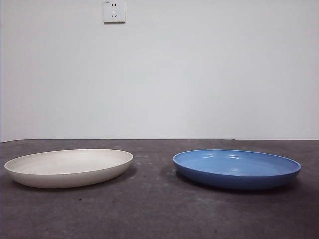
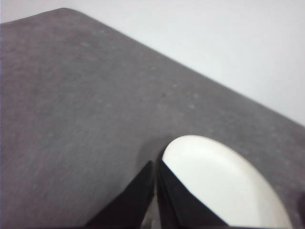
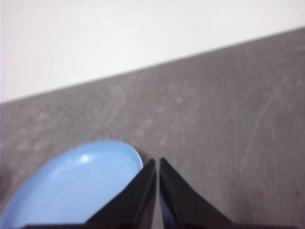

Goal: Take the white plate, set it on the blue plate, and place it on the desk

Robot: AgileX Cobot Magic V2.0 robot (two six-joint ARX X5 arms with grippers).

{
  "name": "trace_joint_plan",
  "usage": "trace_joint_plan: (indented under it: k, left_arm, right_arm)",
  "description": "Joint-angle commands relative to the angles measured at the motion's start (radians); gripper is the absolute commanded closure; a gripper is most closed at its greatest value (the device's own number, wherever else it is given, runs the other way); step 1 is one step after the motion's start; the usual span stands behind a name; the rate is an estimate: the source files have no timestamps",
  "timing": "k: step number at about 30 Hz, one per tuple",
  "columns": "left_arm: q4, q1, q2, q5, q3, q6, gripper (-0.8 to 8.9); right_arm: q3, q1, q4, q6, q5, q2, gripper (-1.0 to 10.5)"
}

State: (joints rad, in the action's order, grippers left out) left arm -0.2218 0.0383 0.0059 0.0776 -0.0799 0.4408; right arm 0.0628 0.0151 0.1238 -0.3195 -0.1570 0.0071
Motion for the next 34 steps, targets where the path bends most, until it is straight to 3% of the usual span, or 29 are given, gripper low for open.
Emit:
trace_joint_plan:
  k: [1,6,12,25,34]
  left_arm:
    - [-0.014,0.001,0.009,0.002,-0.064,0.019,8.04]
    - [-0.08,0.001,0.058,0.002,-0.17,0.013,8.04]
    - [-0.156,0.001,0.172,0.04,-0.321,-0.067,8.04]
    - [-0.42,-0.001,0.564,0.347,-0.65,-0.328,8.04]
    - [-0.627,-0.06,0.745,0.477,-0.809,-0.459,8.04]
  right_arm:
    - [0.055,0.002,-0.014,-0.018,0.0,-0.002,9.4]
    - [0.14,0.002,0.011,-0.013,0.0,0.014,9.4]
    - [0.286,0.002,0.124,0.028,-0.016,0.108,9.4]
    - [0.667,0.0,0.498,0.231,-0.24,0.499,9.4]
    - [0.861,-0.031,0.749,0.368,-0.365,0.723,9.4]
